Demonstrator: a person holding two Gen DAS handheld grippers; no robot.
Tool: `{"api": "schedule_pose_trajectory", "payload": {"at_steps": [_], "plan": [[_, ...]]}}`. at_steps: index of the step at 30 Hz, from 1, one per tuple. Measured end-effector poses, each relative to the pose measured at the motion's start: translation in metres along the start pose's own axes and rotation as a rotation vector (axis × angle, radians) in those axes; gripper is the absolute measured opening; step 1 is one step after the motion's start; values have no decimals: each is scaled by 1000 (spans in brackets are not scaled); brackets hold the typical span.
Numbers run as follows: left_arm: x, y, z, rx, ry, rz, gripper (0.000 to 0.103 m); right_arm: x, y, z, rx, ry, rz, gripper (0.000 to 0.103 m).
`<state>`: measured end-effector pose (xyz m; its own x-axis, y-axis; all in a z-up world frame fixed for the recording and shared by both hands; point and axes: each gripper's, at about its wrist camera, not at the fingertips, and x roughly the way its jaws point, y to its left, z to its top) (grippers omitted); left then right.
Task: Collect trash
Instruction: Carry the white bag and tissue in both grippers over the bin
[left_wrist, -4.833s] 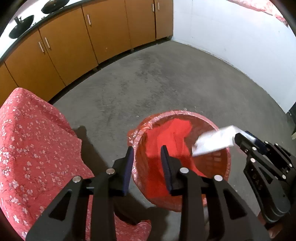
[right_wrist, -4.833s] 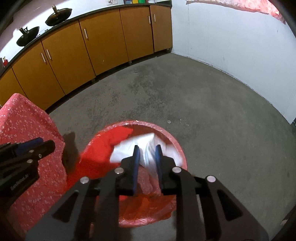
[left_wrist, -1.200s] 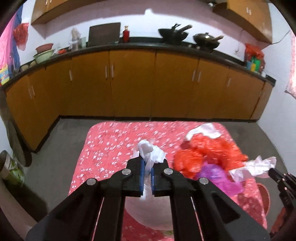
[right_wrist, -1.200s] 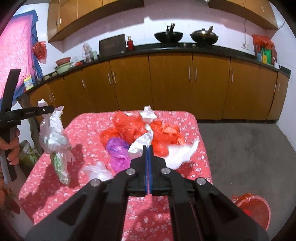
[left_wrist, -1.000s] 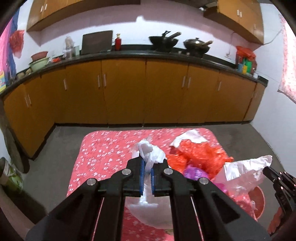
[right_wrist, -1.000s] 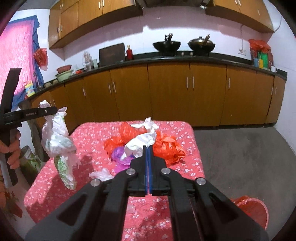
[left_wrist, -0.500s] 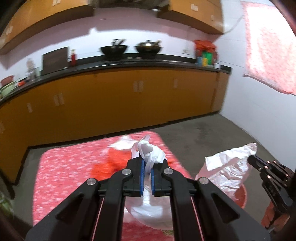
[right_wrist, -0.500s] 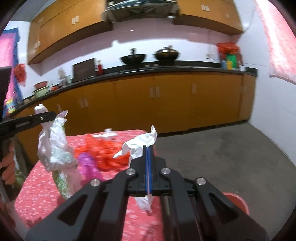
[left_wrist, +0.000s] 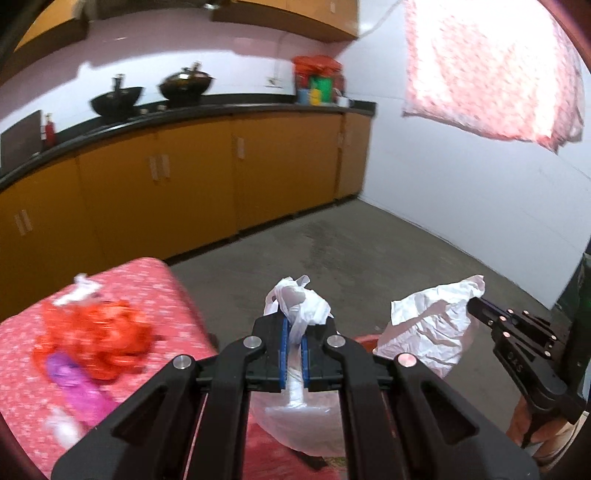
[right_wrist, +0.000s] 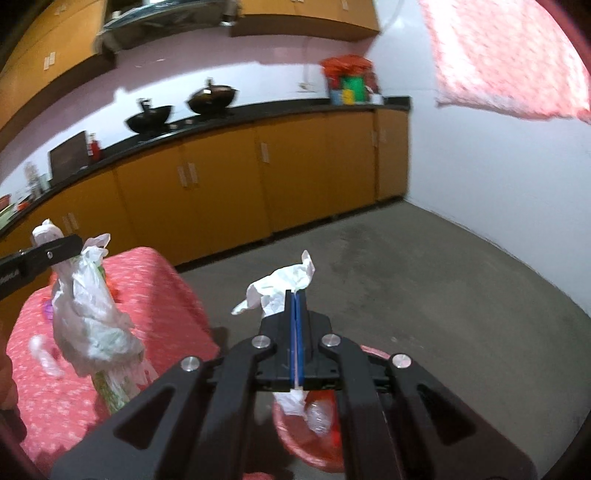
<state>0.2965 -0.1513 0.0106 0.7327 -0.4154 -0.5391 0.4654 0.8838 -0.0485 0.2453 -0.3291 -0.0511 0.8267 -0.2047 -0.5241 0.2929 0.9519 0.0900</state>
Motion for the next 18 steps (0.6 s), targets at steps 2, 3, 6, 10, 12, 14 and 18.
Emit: {"api": "schedule_pose_trajectory", "payload": {"at_steps": [2,3,6,10,12,14,18], "plan": [[15,-20,-5,27,7,-30,5,8,-15,-6,9,12,-22,2],[23,-30,-8,42,13,-40,5,12,-21,-8,13,18,-28,2],[40,-50,-16,76,34,-58,5,26,-39,-19,34,48,-48,2],[69,-70,-31,97,77,-79,5,48,-58,-36,52,92,-70,2],[81,-76,-36,105,94,-80,5,60,-66,-45,55,116,-81,2],[95,-84,-42,113,114,-83,5,70,-72,-51,59,135,-88,2],[118,-94,-50,129,144,-82,5,88,-85,-61,85,163,-92,2]]}}
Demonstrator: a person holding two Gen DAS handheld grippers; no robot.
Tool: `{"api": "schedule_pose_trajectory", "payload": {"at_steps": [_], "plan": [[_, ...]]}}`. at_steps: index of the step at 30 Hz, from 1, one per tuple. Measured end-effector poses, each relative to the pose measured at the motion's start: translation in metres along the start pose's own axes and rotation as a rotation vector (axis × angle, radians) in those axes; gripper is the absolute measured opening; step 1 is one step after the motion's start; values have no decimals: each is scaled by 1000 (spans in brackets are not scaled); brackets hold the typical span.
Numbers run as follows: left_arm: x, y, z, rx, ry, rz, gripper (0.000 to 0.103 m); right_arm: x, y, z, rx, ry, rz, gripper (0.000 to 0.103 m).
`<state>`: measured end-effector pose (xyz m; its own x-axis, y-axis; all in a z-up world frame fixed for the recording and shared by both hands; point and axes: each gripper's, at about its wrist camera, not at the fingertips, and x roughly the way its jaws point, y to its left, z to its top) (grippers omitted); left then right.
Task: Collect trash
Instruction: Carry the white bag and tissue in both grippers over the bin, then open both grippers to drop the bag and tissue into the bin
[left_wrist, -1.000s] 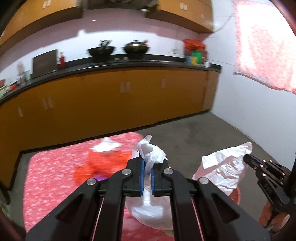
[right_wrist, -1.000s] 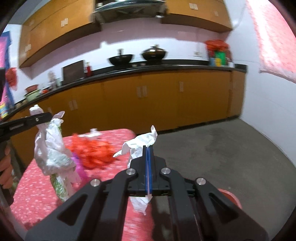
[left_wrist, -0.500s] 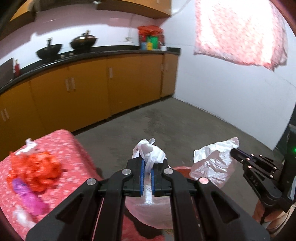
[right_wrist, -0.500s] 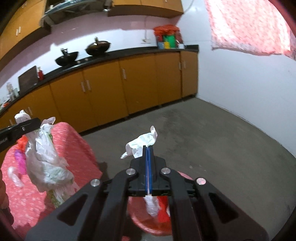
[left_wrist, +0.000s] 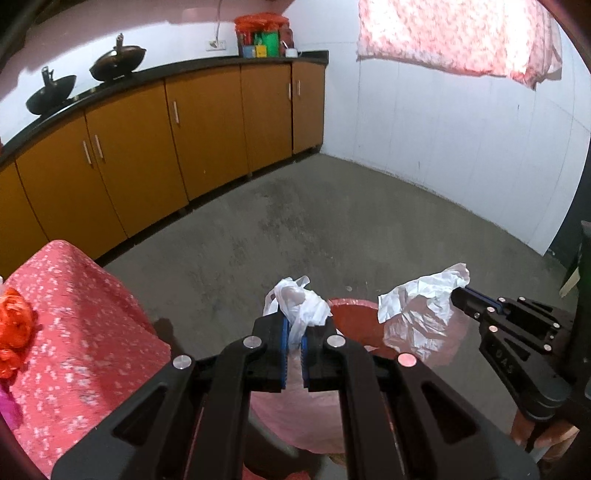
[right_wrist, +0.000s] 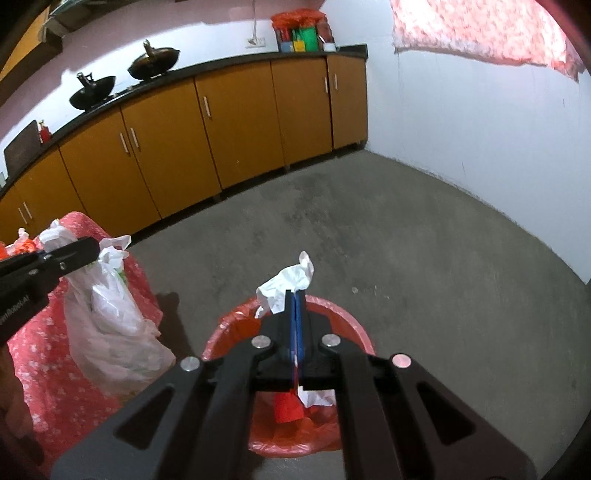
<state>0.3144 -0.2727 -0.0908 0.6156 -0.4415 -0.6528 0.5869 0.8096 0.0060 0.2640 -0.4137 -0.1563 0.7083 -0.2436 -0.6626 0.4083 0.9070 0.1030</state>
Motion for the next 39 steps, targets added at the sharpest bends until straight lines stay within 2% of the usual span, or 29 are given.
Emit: {"api": "schedule_pose_trajectory", "payload": {"at_steps": [11,33,36,39], "plan": [[36,-24,-9,56,36,32,5,31,-7,-14,23,45,27,3],[72,-40,-13,92,93,66,6,45,-9,-26,44,84,49,4],[75,-40,-15,95,100,69,12,45,-11,-26,43,78,42,7],[78,-39,-14,89,103,82,30,46,-11,-26,49,81,42,9]]}}
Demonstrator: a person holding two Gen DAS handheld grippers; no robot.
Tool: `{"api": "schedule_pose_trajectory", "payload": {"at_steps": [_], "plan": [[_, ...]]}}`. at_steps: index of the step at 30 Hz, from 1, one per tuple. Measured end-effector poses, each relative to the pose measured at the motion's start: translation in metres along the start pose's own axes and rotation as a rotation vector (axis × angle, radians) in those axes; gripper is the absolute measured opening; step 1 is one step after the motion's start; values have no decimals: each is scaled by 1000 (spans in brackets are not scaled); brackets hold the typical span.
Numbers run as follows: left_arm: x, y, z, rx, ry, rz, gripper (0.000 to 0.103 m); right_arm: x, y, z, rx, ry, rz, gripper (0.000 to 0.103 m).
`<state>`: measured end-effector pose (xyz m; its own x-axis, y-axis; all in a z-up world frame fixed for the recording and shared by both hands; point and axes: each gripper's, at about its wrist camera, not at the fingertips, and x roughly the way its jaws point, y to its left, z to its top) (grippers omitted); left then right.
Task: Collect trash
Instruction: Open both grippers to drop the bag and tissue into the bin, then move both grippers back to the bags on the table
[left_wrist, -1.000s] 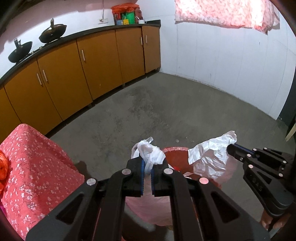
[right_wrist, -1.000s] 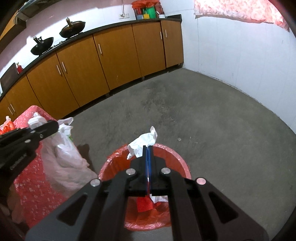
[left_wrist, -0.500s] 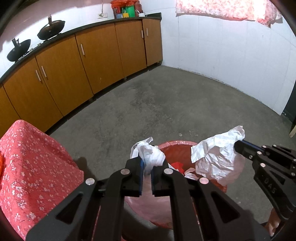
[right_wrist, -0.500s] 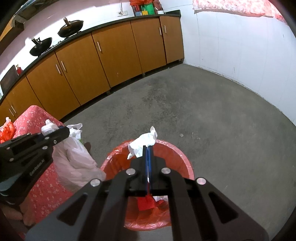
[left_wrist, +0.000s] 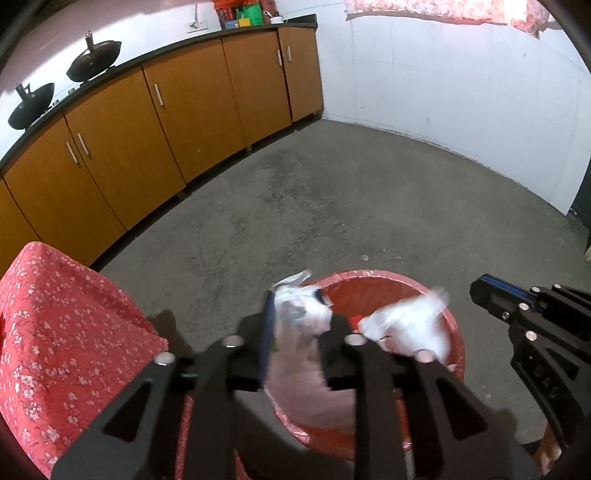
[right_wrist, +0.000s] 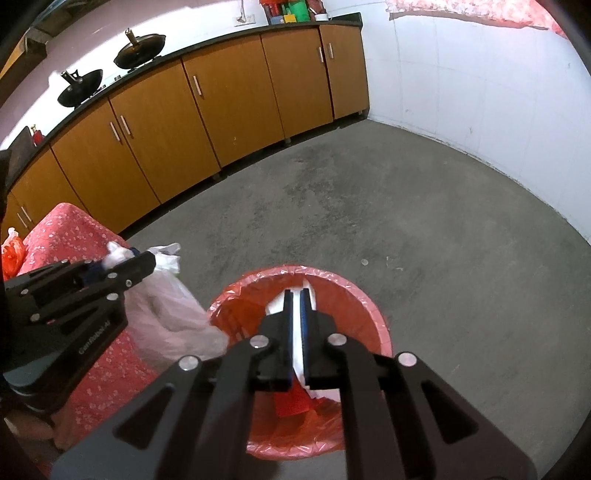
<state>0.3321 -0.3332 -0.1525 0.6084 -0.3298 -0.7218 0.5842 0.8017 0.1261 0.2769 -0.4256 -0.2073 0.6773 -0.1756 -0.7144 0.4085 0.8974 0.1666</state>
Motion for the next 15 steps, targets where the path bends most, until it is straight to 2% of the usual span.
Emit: {"api": "schedule_pose_trajectory", "payload": {"at_steps": [1,9,15], "plan": [[0,1,0,-6,-2,1,34,0,0,0,0,-2,-2,11],[-7,9,1,-39,-4,-1,38,-10,-1,2,3,-20,-12,11],[-45,41,5,-111,-42,1,38,-35,16,13,-45,-61,5,12]]}}
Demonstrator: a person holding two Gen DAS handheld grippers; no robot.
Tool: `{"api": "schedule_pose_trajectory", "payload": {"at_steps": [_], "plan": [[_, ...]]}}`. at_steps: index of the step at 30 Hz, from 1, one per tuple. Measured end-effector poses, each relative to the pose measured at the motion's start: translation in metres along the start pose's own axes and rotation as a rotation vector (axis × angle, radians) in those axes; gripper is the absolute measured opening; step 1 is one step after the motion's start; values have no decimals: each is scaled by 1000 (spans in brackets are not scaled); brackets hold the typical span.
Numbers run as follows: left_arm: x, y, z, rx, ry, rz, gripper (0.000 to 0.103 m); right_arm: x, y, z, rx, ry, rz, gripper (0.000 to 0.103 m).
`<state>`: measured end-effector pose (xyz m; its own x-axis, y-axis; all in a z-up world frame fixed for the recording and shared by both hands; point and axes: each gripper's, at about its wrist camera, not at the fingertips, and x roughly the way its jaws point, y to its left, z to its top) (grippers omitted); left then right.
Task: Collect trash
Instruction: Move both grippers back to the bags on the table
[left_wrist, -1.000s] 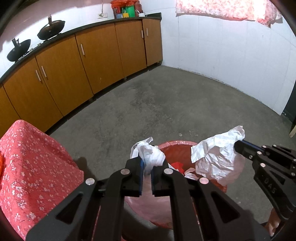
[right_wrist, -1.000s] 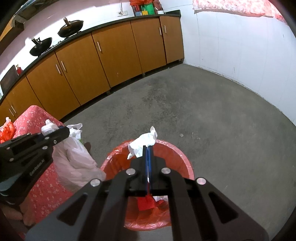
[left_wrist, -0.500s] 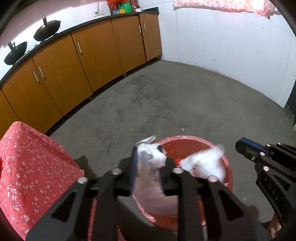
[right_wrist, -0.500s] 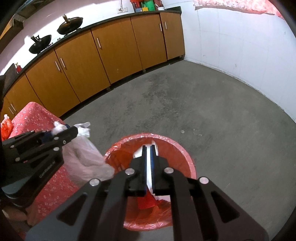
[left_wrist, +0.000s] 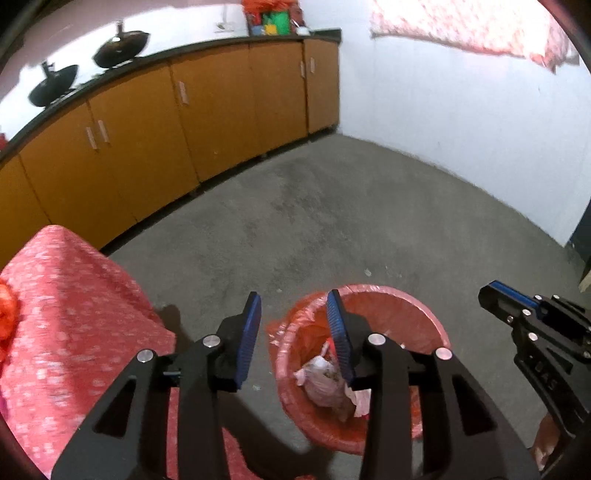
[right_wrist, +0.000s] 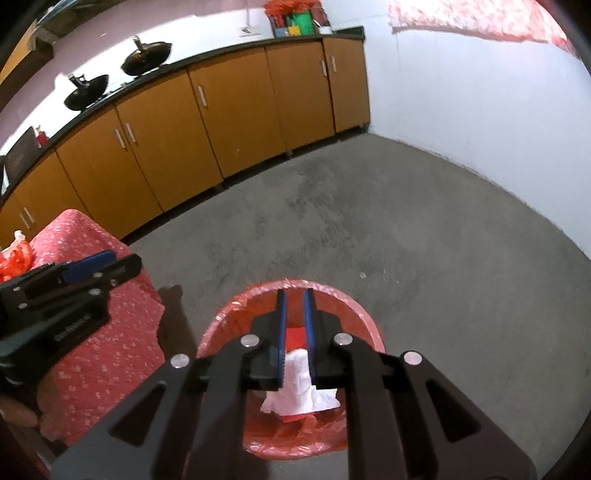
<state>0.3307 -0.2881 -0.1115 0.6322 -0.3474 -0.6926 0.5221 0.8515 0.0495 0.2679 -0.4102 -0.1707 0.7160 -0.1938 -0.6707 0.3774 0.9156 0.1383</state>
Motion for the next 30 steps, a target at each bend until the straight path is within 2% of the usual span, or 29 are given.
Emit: {"api": "schedule_pose_trajectory", "payload": {"at_steps": [3,7,13,18,22,25,30], "plan": [[-30,26,2,-41,-39,5,38,-18,25,12,-37,-35,32,18],[-80,75,-4,-95,-87,67,42,-40,68,26,-78,-71,98,27],[-153,162,-45,-238,-113,192,45,-66,163,32,-167,-84,250,33],[-202,227,-90,-327,-126,352,49,-82,254,18,-271,-56,387,33],[-227,268,-124,-371,-120,454,50,-85,323,3,-343,-21,462,33],[-238,299,-148,-412,-102,510,50,-81,361,-4,-361,12,507,33],[-250,333,-178,-495,-91,532,50,-73,405,-12,-408,50,546,36]]}}
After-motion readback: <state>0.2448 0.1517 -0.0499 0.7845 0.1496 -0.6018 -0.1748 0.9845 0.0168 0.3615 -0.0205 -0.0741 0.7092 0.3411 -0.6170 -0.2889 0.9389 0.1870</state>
